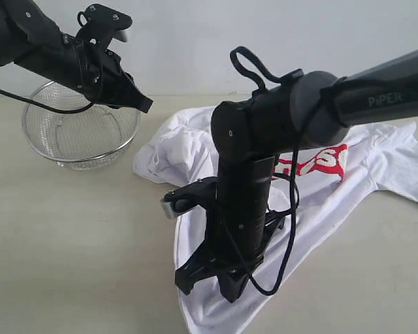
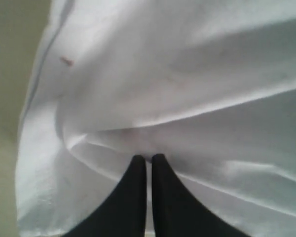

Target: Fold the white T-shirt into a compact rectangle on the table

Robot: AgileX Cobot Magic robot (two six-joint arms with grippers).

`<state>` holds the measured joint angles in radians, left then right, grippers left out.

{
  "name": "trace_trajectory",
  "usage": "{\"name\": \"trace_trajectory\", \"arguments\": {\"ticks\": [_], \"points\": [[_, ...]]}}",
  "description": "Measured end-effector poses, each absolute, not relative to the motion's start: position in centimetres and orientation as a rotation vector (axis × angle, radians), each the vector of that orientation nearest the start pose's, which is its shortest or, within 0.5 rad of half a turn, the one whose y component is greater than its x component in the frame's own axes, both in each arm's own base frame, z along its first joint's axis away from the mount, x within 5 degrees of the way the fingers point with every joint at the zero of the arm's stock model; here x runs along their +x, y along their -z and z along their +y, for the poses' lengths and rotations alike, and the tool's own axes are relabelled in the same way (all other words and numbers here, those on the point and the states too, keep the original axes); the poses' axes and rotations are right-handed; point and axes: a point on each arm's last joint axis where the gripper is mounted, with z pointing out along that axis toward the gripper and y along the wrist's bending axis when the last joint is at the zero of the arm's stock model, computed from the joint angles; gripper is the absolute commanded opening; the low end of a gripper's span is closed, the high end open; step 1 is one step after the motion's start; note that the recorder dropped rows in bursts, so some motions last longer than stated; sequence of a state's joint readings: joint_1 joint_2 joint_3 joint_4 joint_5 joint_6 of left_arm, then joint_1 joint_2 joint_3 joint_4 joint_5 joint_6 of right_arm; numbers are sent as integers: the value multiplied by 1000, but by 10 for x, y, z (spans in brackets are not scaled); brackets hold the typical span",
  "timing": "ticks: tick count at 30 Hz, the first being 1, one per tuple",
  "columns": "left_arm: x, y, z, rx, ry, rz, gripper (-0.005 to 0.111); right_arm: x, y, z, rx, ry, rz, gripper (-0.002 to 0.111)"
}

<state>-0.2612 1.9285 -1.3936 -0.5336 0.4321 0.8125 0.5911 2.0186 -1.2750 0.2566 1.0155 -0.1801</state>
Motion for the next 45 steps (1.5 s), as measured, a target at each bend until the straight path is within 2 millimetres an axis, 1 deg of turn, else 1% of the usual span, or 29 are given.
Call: {"name": "trace_trajectory", "arguments": {"ticks": [5,8,14,18,21,23,26,29,32,35,41,45], "points": [[411,-220,-130,777,228,2252,5,283,-135,226,-1045,-303,3106,0],[412,-220,-130,775,225,2249,5,281,-127,228,-1062,-296,3126,0],[413,-221,-129,766,216,2238,5,280,-121,228,-1082,-290,3173,0],[413,-221,-129,763,213,2234,5,270,-114,222,-1124,-281,3220,0],[413,-221,-129,761,211,2232,5,253,-107,211,-1158,-256,3318,0],[413,-221,-129,761,211,2232,5,242,-103,202,-1178,-207,3393,0],[413,-221,-129,761,211,2232,5,226,-97,185,-1210,-75,3513,0],[413,-222,-130,751,220,2233,5,217,-93,172,-1226,79,3564,0],[413,-221,-130,745,234,2241,5,217,-92,161,-1222,281,3553,0],[411,-220,-131,757,254,2259,5,226,-92,146,-1129,367,3566,0],[409,-219,-132,775,273,2280,5,246,-92,109,-894,347,3641,0],[405,-217,-133,802,301,2310,5,255,-92,87,-758,315,3680,0]]}}
